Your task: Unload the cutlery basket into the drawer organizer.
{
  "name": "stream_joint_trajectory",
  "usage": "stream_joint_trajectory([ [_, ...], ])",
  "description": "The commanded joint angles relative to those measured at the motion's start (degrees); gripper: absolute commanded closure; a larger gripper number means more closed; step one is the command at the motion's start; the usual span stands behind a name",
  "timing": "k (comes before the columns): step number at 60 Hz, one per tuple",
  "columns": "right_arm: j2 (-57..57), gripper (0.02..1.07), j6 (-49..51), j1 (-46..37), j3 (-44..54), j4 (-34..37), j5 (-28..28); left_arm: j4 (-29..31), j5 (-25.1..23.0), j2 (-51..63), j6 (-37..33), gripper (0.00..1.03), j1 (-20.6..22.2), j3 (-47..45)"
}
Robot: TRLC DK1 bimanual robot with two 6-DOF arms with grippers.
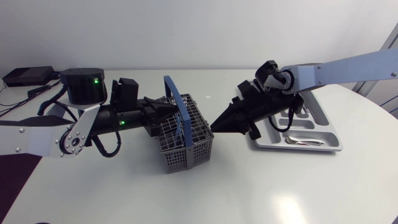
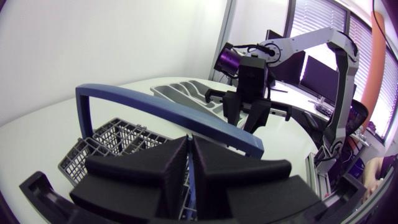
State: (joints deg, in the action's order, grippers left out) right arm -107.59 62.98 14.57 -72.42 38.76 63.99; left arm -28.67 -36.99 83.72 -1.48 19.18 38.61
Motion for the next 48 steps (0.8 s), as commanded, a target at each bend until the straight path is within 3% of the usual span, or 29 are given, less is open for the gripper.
stream_joint_trajectory([
  [1,-2.4,0.91,-3.5,1.5,-0.3,-1.8,-0.7,-1.1,0.3,-0.3,0.6,0.88,-1.0,-1.8],
  [10,-4.6,0.99,-4.4,3.4,-0.6,-3.3,-3.2,-1.8,0.3,-0.1,0.6,0.88,-2.1,-2.4],
  [25,-6.8,1.0,-6.9,4.3,-1.8,-4.6,-5.0,-2.4,-1.4,-1.1,0.5,0.88,-4.4,-3.5],
  [48,-10.9,1.0,-11.7,6.0,-3.0,-7.9,-7.6,-4.5,-6.1,-6.5,0.5,0.88,-11.3,-6.9],
])
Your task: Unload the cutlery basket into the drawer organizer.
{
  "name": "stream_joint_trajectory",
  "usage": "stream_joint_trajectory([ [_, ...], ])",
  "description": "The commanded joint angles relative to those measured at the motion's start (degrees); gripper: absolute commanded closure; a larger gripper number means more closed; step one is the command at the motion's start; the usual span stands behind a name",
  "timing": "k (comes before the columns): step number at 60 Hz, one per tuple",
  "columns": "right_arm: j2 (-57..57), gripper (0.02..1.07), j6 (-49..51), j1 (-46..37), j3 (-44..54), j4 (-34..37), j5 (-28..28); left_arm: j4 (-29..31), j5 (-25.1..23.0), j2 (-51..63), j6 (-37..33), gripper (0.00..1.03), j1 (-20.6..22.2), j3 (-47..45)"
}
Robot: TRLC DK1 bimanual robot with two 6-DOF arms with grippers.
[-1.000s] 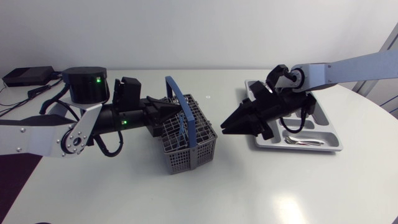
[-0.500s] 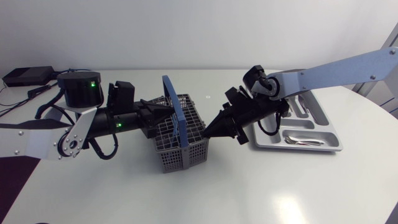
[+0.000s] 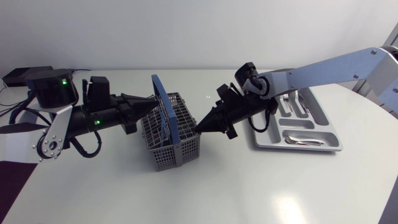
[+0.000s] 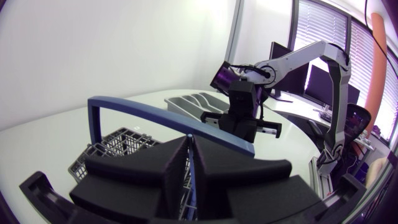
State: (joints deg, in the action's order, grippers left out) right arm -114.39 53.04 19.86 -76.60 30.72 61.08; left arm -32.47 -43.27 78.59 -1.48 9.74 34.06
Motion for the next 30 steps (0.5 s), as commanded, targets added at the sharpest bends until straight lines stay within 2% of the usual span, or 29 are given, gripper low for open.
stream_joint_trajectory([
  [1,-4.2,1.0,-2.0,0.8,1.1,0.1,-4.8,-0.8,0.2,-1.7,0.5,0.88,-1.9,-2.4],
  [13,-4.4,1.0,-4.3,2.3,0.2,-1.3,-5.9,-2.5,0.1,-4.2,0.4,0.88,-3.1,-2.8],
  [30,-4.6,1.0,-5.7,3.3,-0.6,-1.3,-7.3,-2.4,-0.4,-4.8,1.4,0.88,-4.2,2.0],
])
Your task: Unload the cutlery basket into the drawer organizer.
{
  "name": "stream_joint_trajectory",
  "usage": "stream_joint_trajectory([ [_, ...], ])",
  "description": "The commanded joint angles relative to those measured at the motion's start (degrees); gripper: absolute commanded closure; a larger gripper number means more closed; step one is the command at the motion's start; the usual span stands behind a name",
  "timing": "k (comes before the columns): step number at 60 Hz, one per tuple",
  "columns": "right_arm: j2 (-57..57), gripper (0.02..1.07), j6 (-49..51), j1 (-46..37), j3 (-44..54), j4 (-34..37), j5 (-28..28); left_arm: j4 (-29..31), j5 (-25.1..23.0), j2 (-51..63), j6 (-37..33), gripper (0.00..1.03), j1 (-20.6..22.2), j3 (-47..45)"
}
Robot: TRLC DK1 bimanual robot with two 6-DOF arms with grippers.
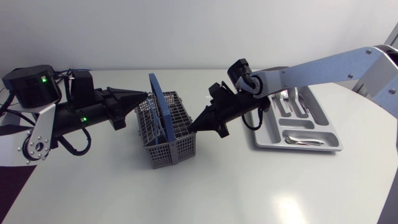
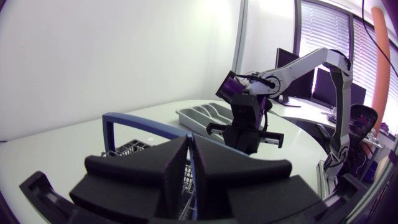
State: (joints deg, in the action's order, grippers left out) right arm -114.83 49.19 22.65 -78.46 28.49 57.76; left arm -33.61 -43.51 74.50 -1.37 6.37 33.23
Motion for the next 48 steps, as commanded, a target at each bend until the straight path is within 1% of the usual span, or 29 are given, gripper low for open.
stream_joint_trajectory([
  [1,-4.2,1.0,-1.8,0.5,1.3,1.0,-4.0,-1.3,-0.3,-0.8,1.3,0.88,-0.8,3.0],
  [19,-4.1,1.0,-1.9,0.7,1.7,1.0,-4.3,-0.4,-0.2,-1.4,2.7,0.88,0.5,9.5],
  [25,-3.9,1.0,-1.8,0.8,2.0,1.0,-4.5,2.4,-0.1,-2.9,2.2,0.88,1.1,11.7],
  [34,-3.3,1.0,-1.8,0.7,1.9,1.0,-4.6,8.0,-0.2,-5.7,0.7,0.88,1.1,14.5],
  [44,-2.2,1.0,-1.8,0.5,2.3,0.9,-4.7,12.6,-0.2,-8.4,-0.6,0.88,1.1,16.5],
  [46,-1.5,0.97,-1.8,0.2,2.4,0.8,-4.7,13.5,-0.3,-8.8,-0.6,0.88,1.1,17.0],
  [48,-0.8,0.89,-1.8,-0.1,2.7,0.8,-4.6,14.1,-0.3,-9.2,-0.5,0.88,1.1,17.3],
])
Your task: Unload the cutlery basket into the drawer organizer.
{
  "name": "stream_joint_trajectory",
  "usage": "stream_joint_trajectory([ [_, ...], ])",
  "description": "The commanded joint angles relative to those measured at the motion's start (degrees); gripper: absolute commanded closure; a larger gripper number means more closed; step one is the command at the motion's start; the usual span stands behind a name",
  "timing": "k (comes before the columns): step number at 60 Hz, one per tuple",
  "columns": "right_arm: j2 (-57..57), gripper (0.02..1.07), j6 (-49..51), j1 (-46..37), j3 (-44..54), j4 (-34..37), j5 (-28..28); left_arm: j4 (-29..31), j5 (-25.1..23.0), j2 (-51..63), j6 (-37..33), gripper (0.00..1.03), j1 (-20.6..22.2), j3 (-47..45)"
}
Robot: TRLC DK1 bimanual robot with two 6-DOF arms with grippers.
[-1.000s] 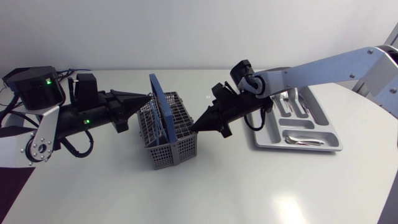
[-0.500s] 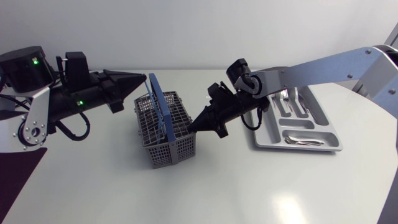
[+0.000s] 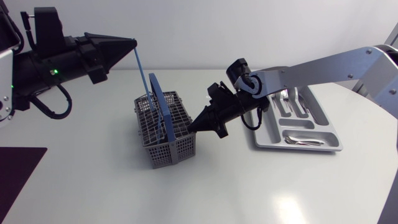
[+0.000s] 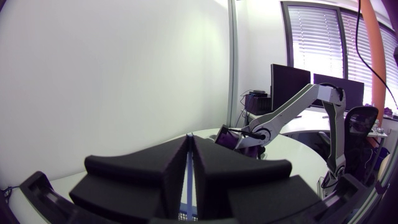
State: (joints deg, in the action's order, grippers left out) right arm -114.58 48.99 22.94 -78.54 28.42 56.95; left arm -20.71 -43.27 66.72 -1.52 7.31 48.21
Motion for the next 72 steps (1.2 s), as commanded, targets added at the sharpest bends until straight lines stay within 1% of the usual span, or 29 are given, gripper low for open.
stream_joint_trajectory([
  [1,-0.6,0.84,-1.7,-0.6,3.0,0.8,-3.8,1.5,-0.6,-1.6,-0.4,0.88,0.2,2.4],
  [2,0.0,0.77,-1.7,-0.8,3.1,0.8,-3.8,1.7,-0.7,-1.7,-0.4,0.88,0.2,2.5],
  [6,2.7,0.41,-1.8,-1.8,3.7,0.8,-3.8,2.7,-0.9,-2.2,-0.3,0.88,0.2,2.9],
  [7,3.1,0.36,-1.8,-1.9,3.9,0.8,-3.8,3.0,-0.9,-2.2,-0.3,0.88,0.2,2.9],
  [8,4.1,0.27,-1.9,-2.2,4.3,0.8,-3.8,3.3,-0.9,-2.2,-0.3,0.88,0.2,3.1],
  [9,5.0,0.21,-2.0,-2.4,4.5,0.8,-3.8,3.7,-0.9,-2.2,-0.3,0.88,0.3,3.2],
  [11,6.7,0.18,-2.1,-2.6,5.2,0.8,-3.7,4.0,-1.0,-2.2,-0.3,0.88,0.5,3.4],
  [22,15.4,0.18,-3.7,-3.2,7.0,0.6,-3.2,5.9,-2.3,-1.3,0.2,0.88,1.1,4.6],
  [29,19.0,0.18,-5.4,-2.4,6.9,0.6,-2.6,6.5,-3.1,-0.6,1.2,0.88,2.0,5.1],
  [43,20.1,0.2,-11.4,1.6,4.5,-2.1,-1.7,7.1,-5.6,1.7,3.7,0.88,3.0,6.5],
  [51,19.8,0.37,-13.1,4.2,2.8,-2.5,-1.6,7.7,-6.4,2.5,3.8,0.88,3.8,7.1],
  [54,19.6,0.45,-13.7,5.0,2.3,-2.7,-1.6,8.0,-7.0,3.1,3.9,0.88,3.7,7.4],
  [60,19.1,0.57,-16.8,6.0,1.6,-5.6,-1.6,8.1,-7.5,3.7,4.0,0.88,3.7,7.6],
  [72,17.9,0.58,-18.7,7.7,-0.6,-5.9,-1.2,8.0,-7.8,4.1,4.0,0.88,4.4,7.9],
])
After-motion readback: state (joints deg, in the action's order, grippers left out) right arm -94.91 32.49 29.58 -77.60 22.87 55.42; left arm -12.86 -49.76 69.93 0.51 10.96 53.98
